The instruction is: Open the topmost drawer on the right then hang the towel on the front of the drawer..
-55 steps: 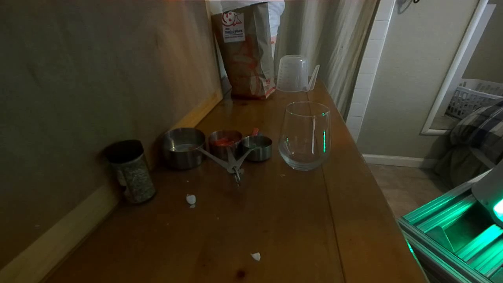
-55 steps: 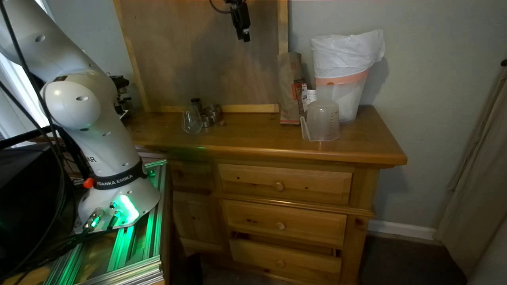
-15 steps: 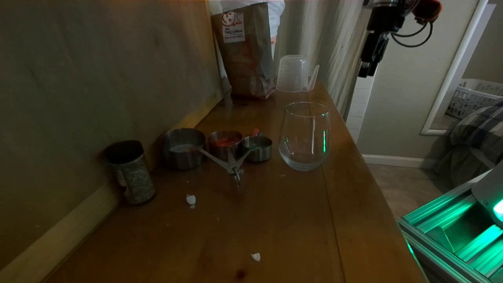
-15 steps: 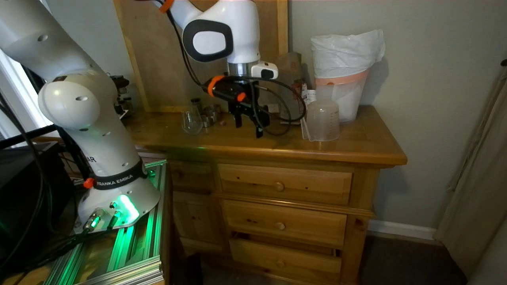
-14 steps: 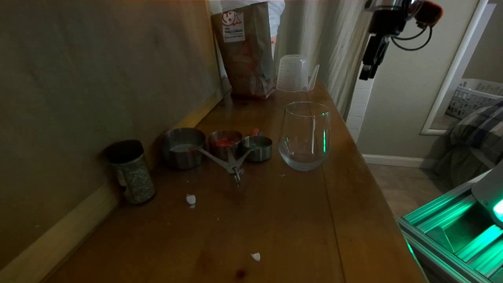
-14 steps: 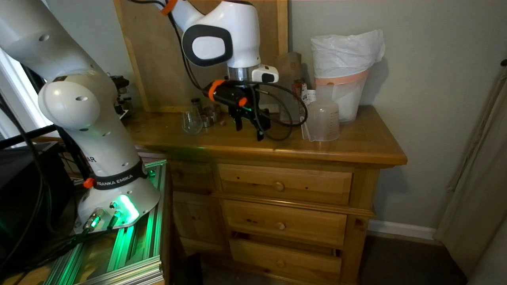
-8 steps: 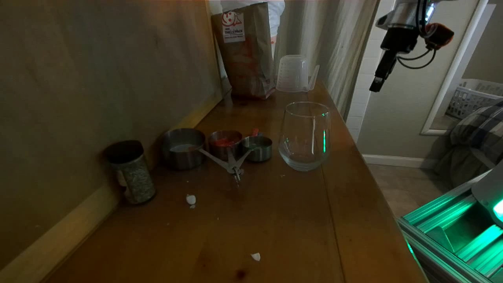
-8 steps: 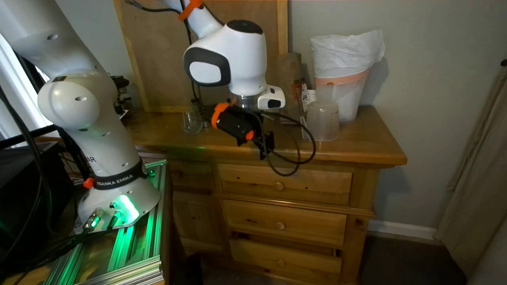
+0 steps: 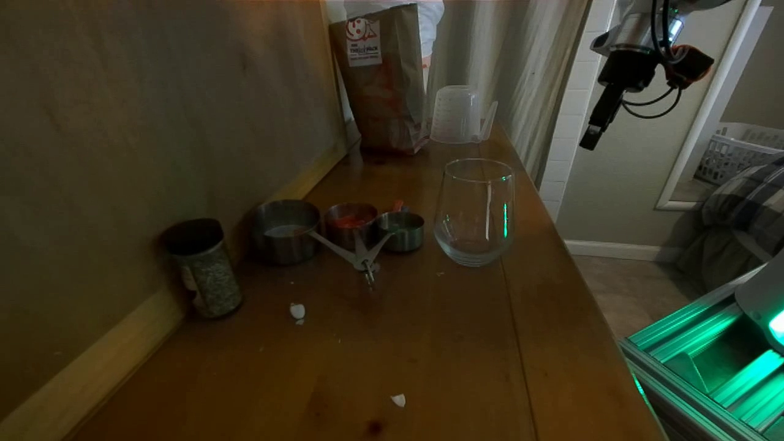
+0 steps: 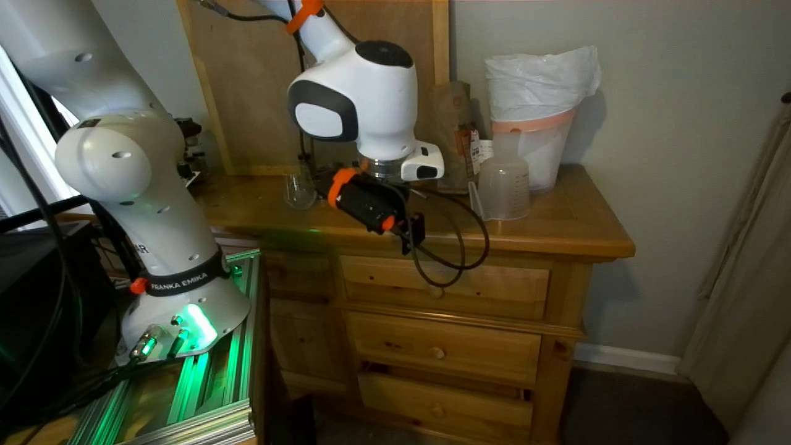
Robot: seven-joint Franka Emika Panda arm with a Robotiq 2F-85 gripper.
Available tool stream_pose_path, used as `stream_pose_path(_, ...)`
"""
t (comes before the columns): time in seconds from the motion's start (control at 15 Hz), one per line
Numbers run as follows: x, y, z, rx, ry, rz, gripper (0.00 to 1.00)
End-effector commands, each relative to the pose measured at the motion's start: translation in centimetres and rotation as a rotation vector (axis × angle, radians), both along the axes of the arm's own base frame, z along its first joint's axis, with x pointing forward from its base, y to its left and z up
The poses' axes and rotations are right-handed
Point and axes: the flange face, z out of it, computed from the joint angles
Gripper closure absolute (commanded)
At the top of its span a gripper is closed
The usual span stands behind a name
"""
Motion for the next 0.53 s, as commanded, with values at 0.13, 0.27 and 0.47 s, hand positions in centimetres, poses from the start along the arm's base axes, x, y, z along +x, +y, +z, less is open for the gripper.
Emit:
stream_pose_path(0.13, -0.9, -1.2, -4.1, -0.033, 0.072, -0.076, 0.00)
stream_pose_path(0.27, -1.5, -1.3, -6.0, -0.055, 0.084, -0.058, 0.00)
stream_pose_path(0.47, -1.6, -0.9, -8.0, -0.091, 0.045, 0.021, 0.00)
